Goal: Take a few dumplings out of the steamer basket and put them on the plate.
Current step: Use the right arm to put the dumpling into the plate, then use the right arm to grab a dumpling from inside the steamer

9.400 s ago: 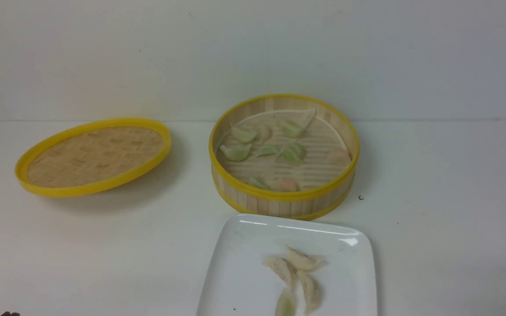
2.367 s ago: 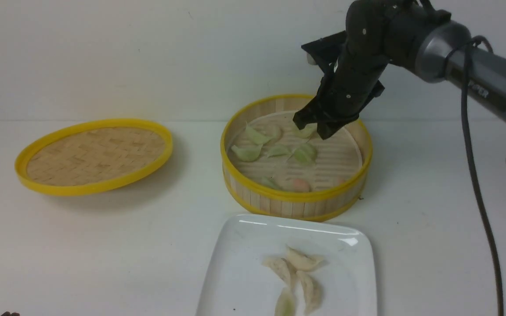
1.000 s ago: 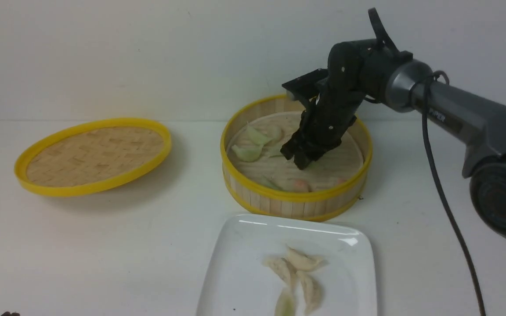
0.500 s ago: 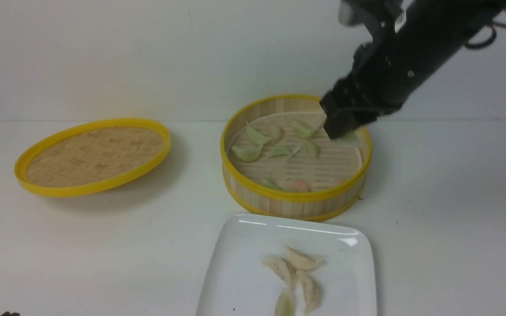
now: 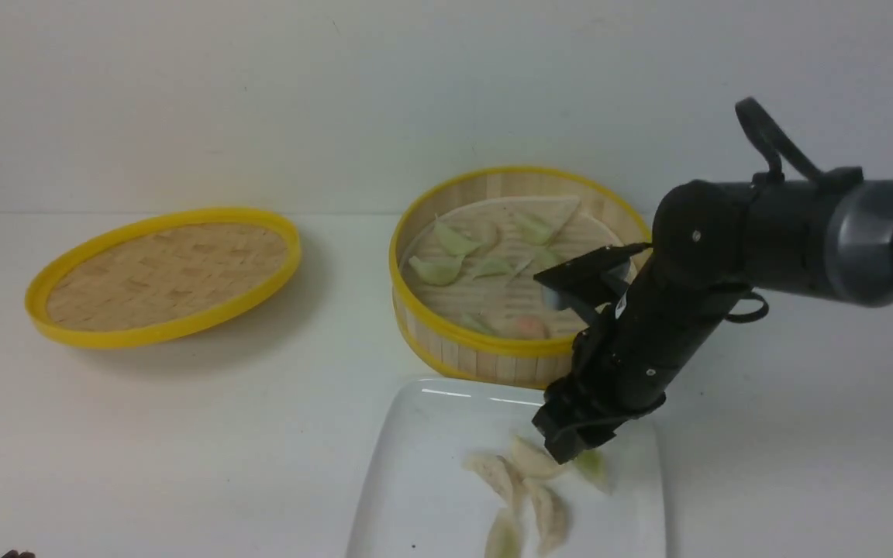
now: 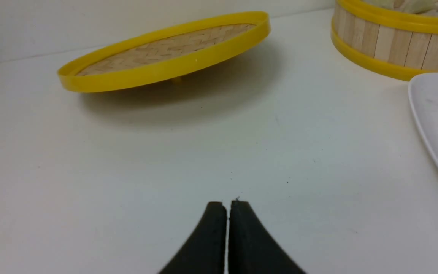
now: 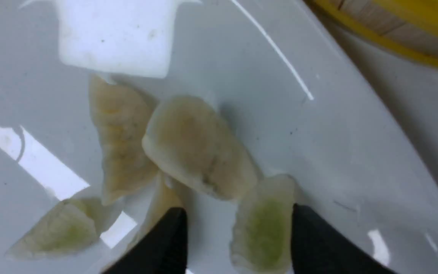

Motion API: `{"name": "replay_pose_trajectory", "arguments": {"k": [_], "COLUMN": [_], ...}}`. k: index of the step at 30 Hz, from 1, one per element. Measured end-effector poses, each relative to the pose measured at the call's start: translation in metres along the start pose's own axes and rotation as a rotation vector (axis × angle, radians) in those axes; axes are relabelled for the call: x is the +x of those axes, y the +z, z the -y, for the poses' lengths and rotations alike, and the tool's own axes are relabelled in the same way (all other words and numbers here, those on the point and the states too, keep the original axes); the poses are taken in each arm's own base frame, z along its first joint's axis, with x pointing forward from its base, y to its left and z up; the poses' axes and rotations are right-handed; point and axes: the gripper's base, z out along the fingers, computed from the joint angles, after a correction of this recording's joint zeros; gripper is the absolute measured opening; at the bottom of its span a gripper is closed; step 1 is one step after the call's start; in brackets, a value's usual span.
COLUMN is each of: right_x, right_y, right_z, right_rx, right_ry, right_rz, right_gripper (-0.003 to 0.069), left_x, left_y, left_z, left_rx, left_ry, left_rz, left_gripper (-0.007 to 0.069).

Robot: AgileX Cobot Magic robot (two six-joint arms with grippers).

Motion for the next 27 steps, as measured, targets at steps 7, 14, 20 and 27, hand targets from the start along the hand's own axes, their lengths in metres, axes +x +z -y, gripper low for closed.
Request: {"name": "replay_pose_trajectory", "arguments": {"k": [7,14,20,27], "right_x": [-0.046,-0.107,-0.128,-0.133], "right_y": [-0.047,-0.072,-0.007,0.035], "right_z": [0.01,0.061,0.084,0.095], "right_rx": [0.124,0.239,0.228,0.22], "right_ry": [-0.042,0.012,0.017,0.037], "right_rz": [0.183,0.38,0.3,0.264], "right_gripper": [0.0513,0.0521,0.0518,0.0361], "left_x": [0.0,0.0,0.0,0.0], "left_y": [0.0,0.0,0.0,0.0], "left_z": [0.0,0.0,0.0,0.0], "left_rx": [0.0,0.0,0.0,0.0], "left_ry": [0.0,0.0,0.0,0.0], "left_rz": [0.0,0.0,0.0,0.0], "left_gripper": [-0.0006,-0.0006,-0.0006,-0.0006]}}
